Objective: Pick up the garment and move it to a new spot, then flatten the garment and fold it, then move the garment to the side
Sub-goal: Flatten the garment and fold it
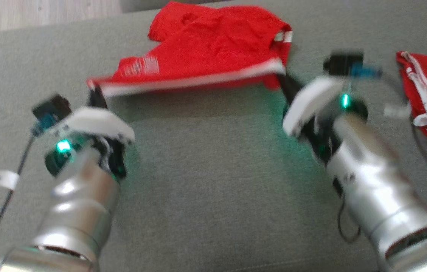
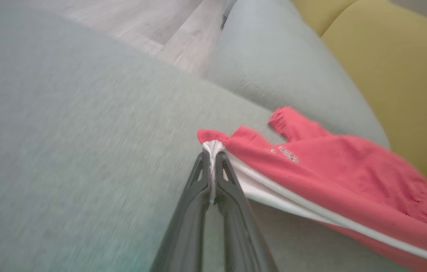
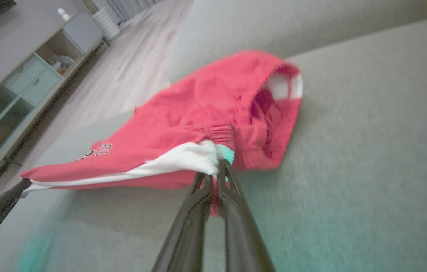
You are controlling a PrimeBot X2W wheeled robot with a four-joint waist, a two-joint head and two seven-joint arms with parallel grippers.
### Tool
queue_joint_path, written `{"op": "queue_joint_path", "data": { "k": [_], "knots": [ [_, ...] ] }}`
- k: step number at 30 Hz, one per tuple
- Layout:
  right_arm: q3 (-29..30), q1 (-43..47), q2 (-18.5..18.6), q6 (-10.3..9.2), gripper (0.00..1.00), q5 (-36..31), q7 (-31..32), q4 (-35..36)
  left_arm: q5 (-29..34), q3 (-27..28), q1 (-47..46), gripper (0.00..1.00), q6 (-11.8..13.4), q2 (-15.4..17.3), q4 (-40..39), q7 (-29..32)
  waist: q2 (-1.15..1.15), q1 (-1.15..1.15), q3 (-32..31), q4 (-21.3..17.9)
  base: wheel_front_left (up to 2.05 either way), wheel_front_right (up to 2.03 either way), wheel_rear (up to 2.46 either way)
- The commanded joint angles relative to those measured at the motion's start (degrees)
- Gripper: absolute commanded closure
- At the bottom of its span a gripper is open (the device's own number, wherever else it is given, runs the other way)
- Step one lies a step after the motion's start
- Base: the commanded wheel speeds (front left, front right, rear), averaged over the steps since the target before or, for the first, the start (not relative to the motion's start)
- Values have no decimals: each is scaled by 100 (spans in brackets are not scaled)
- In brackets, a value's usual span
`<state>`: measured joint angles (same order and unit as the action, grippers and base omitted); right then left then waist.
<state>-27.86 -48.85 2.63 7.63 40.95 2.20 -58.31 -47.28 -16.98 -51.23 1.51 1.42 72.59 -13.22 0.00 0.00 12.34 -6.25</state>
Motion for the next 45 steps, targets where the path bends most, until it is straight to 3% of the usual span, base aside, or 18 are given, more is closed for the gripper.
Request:
{"op": "queue_joint_path", "data": {
  "k": [1,5,8,12,16,19,20,27,31,33,36,45],
  "knots": [
    [-114,-84,26,-14,100,0,-200,138,-52,136,-159,100,14,208,-81,-20,0,0,128,122,0,0,0],
    [-446,636,114,-14,100,154,-739,381,-17,20,226,100,-170,166,-70,-124,0,0,67,270,0,0,0],
    [-671,1256,414,-14,100,219,-995,821,94,18,534,100,-281,183,-358,-170,0,0,-81,360,0,0,0],
    [-669,2099,877,-14,100,200,-1058,1622,540,87,1192,100,-196,371,-1328,-175,0,0,-264,395,0,0,0],
    [-218,3124,1234,-14,100,-7,-489,2696,813,196,2198,100,4,588,-2490,-176,0,0,-433,291,0,0,0],
    [335,4073,1352,-14,100,-308,349,3919,862,234,3123,100,392,804,-3643,-77,0,0,-496,149,0,0,0],
    [335,4073,1352,-14,100,-308,349,3919,862,234,3123,100,392,804,-3643,-77,0,0,-496,149,0,0,0],
    [1656,6146,957,-14,100,-1102,2772,7323,1072,311,5250,100,1834,1567,-7816,1309,0,0,-374,-63,0,0,0],
    [1933,6425,664,-14,100,-1328,3649,8186,1201,350,5647,100,2307,1936,-9085,2019,0,0,-232,-130,0,0,0],
    [1988,6336,561,-14,100,-1342,3922,8252,1168,314,5517,100,2322,2035,-9251,2307,0,0,-127,-143,0,0,0],
    [2032,6004,491,-14,100,-1313,4196,8082,1010,182,4962,100,2124,2112,-9061,2750,0,0,81,-175,0,0,0],
    [1909,4212,641,-14,100,-1010,4533,7100,698,-420,2192,100,1281,2110,-6998,4311,0,0,666,-398,0,0,0]
  ]
}}
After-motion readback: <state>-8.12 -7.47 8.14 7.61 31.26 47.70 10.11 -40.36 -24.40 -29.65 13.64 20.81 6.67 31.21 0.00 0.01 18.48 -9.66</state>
